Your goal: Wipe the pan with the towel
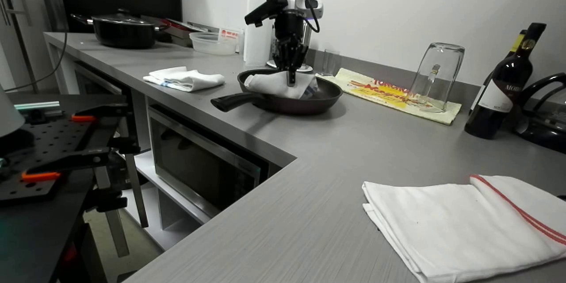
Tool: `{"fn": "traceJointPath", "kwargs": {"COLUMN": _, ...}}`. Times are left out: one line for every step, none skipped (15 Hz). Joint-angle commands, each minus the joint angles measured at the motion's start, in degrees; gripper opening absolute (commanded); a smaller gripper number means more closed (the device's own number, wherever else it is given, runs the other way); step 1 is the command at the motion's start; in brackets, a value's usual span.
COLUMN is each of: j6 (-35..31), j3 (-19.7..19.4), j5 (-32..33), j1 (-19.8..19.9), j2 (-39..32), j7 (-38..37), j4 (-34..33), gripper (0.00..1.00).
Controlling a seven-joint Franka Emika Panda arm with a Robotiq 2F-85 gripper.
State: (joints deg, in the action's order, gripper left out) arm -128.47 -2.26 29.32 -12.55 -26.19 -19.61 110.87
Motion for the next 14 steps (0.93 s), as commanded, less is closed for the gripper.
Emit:
{"fn": "traceJointPath", "kwargs": {"j6": 2.2, "j3": -2.4, "j5": 3.6, "j1": -1.4, "j2": -1.3, "j7": -4.2, "j4": -3.8, "gripper": 0.04}}
{"fn": "traceJointPath", "kwargs": {"j6": 2.3, "j3": -2.9, "j5": 4.4, "j1": -1.4, "j2": -1.4, "j7": -5.1, "j4": -4.4, "gripper": 0.04}}
{"fn": "traceJointPath", "kwargs": {"j6": 2.5, "j3": -3.1, "j5": 4.9, "j1": -1.2, "j2": -1.7, "j7": -5.7, "j4": -5.0, "gripper": 0.04}}
{"fn": "traceJointPath", "kwargs": {"j6": 1.9, "j3": -3.7, "j5": 6.6, "j1": -1.5, "j2": -2.0, "j7": -7.0, "j4": -5.3, "gripper": 0.04}}
{"fn": "traceJointPath", "kwargs": {"j6": 1.6, "j3": -4.1, "j5": 8.2, "j1": -1.6, "j2": -2.5, "j7": -8.1, "j4": -5.8, "gripper": 0.04}}
{"fn": "traceJointPath", "kwargs": {"j6": 1.8, "j3": -4.1, "j5": 8.8, "j1": -1.4, "j2": -3.2, "j7": -8.8, "j4": -6.3, "gripper": 0.04}}
{"fn": "traceJointPath", "kwargs": {"j6": 1.8, "j3": -4.0, "j5": 9.5, "j1": -1.3, "j2": -3.7, "j7": -9.6, "j4": -6.6, "gripper": 0.04}}
{"fn": "traceJointPath", "kwargs": {"j6": 0.9, "j3": -4.1, "j5": 10.7, "j1": -1.5, "j2": -4.2, "j7": -10.7, "j4": -6.6, "gripper": 0.04}}
{"fn": "traceJointPath", "kwargs": {"j6": 0.8, "j3": -3.8, "j5": 10.8, "j1": -1.4, "j2": -4.8, "j7": -11.3, "j4": -6.8, "gripper": 0.04}}
{"fn": "traceJointPath", "kwargs": {"j6": 0.9, "j3": -3.6, "j5": 10.9, "j1": -1.5, "j2": -5.4, "j7": -12.0, "j4": -7.1, "gripper": 0.04}}
{"fn": "traceJointPath", "kwargs": {"j6": 0.8, "j3": -3.4, "j5": 10.9, "j1": -1.7, "j2": -5.9, "j7": -12.6, "j4": -7.3, "gripper": 0.04}}
{"fn": "traceJointPath", "kwargs": {"j6": 0.4, "j3": -3.4, "j5": 11.3, "j1": -2.1, "j2": -6.6, "j7": -13.2, "j4": -7.4, "gripper": 0.04}}
{"fn": "traceJointPath", "kwargs": {"j6": 0.1, "j3": -3.7, "j5": 12.5, "j1": -2.8, "j2": -7.4, "j7": -13.9, "j4": -7.6, "gripper": 0.04}}
{"fn": "traceJointPath", "kwargs": {"j6": 0.0, "j3": -3.7, "j5": 13.4, "j1": -3.2, "j2": -8.2, "j7": -14.2, "j4": -7.9, "gripper": 0.04}}
